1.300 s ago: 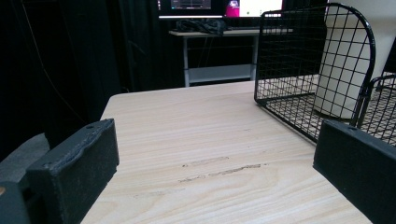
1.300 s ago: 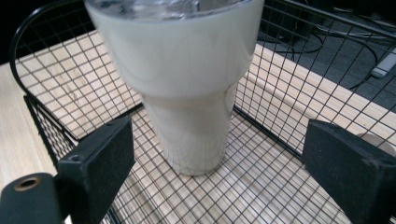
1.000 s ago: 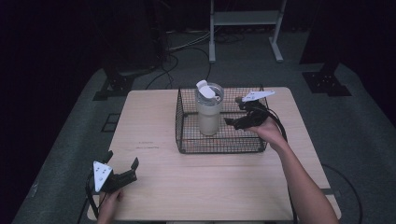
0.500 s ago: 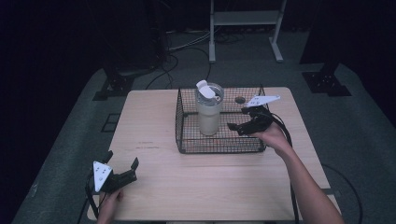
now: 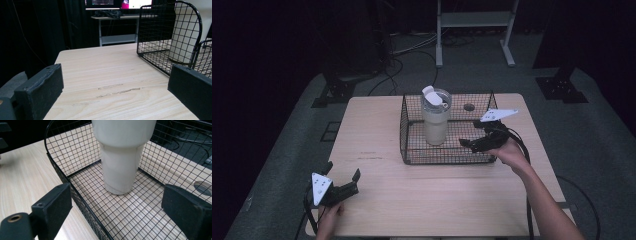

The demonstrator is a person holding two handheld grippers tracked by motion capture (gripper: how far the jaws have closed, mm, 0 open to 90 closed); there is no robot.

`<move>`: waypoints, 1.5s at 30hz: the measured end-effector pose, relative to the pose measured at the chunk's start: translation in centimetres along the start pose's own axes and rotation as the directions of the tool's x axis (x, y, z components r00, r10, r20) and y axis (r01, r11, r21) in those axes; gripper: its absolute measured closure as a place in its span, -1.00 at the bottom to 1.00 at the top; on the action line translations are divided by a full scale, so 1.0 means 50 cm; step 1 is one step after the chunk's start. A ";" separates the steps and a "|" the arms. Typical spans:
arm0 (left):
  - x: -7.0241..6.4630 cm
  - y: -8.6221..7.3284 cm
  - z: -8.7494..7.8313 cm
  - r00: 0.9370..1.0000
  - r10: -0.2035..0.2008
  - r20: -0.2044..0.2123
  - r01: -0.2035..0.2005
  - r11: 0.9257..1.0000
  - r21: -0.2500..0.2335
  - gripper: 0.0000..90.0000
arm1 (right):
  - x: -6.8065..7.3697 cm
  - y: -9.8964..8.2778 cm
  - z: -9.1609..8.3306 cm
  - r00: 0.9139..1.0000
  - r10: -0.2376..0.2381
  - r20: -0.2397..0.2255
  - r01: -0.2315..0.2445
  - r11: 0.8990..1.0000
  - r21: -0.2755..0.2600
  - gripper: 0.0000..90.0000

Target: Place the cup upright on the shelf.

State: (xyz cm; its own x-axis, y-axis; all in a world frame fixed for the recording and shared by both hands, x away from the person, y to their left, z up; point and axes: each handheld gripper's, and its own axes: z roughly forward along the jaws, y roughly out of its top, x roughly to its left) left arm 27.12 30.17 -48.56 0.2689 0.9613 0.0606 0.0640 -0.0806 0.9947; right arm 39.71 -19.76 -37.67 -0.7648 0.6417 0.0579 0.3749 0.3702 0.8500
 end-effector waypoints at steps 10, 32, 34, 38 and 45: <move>0.001 0.000 0.000 1.000 -0.003 -0.001 0.003 1.000 -0.001 -1.00 | 0.008 -0.030 -0.018 1.000 0.002 -0.009 -0.002 1.000 -0.007 -0.80; -0.001 0.000 0.001 1.000 -0.003 -0.009 0.003 1.000 0.002 -1.00 | 0.034 -0.108 -0.072 0.999 0.022 -0.030 -0.023 1.000 -0.020 -0.80; -0.001 0.000 0.001 1.000 -0.002 -0.009 0.002 1.000 0.003 -1.00 | 0.036 -0.113 -0.075 0.999 0.018 -0.029 -0.019 1.000 -0.018 -0.80; 0.000 0.000 0.001 1.000 -0.002 -0.009 0.002 1.000 0.003 -1.00 | 0.040 -0.126 -0.080 0.999 0.021 -0.030 -0.022 1.000 -0.016 -0.80; -0.001 0.000 0.001 1.000 0.001 -0.008 -0.001 1.000 0.004 -1.00 | 0.048 -0.141 -0.088 0.999 0.024 -0.039 -0.025 0.999 -0.025 -0.80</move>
State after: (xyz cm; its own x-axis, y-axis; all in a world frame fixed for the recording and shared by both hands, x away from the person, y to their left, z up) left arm 27.17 30.12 -48.56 0.2612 0.9633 0.0622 0.0680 -0.0827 0.9943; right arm 32.93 -23.80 -41.23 -0.7752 0.6240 0.0985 0.3809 0.3372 0.8609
